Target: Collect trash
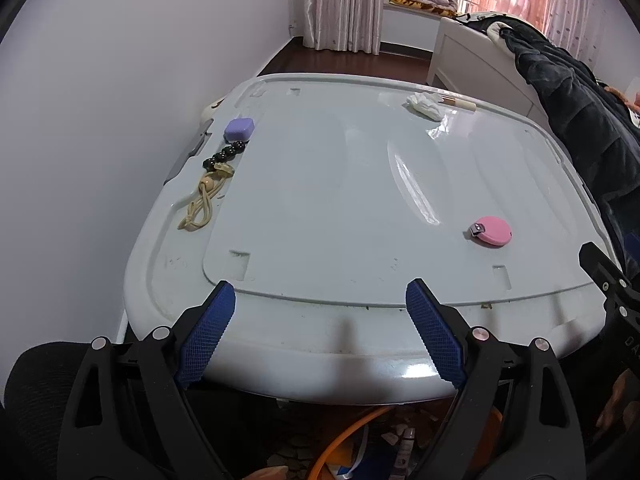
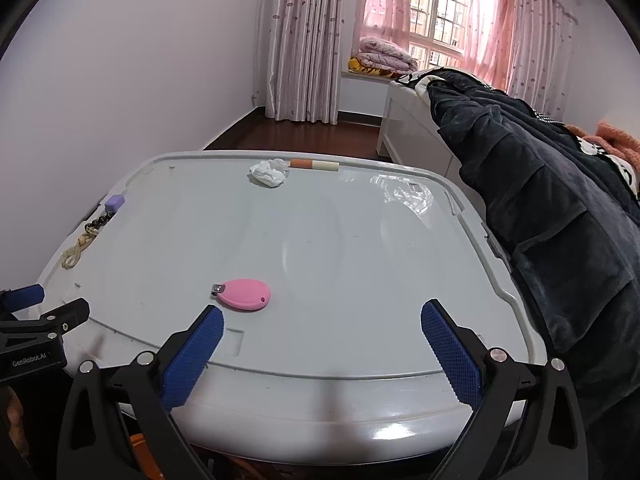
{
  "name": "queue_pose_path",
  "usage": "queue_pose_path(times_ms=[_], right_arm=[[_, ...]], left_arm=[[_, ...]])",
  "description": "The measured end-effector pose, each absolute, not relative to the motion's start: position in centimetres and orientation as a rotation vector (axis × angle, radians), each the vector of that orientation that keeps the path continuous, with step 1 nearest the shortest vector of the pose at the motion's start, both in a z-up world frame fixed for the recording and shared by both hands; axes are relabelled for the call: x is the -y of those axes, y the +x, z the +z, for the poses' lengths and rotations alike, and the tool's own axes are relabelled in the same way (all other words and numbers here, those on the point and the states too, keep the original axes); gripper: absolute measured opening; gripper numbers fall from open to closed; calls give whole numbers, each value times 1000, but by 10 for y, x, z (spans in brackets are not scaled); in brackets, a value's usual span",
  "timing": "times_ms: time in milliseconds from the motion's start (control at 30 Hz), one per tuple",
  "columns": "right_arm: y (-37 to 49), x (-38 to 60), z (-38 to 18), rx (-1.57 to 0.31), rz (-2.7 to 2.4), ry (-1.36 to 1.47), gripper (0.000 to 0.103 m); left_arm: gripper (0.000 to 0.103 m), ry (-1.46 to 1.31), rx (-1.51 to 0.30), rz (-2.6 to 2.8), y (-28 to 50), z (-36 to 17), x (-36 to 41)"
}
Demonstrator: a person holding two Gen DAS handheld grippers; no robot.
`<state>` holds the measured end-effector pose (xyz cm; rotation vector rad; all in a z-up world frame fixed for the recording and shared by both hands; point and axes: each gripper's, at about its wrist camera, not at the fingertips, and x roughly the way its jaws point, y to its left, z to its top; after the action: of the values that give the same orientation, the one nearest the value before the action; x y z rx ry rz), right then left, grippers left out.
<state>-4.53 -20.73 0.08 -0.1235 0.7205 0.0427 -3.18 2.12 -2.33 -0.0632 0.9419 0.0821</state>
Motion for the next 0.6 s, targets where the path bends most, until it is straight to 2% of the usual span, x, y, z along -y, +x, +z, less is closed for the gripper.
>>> queue_pose_path(times_ms=[600], right_arm=[[-45, 210, 2, -718, 39, -127, 98]], left_arm=[[85, -41, -949, 62, -30, -26, -17]])
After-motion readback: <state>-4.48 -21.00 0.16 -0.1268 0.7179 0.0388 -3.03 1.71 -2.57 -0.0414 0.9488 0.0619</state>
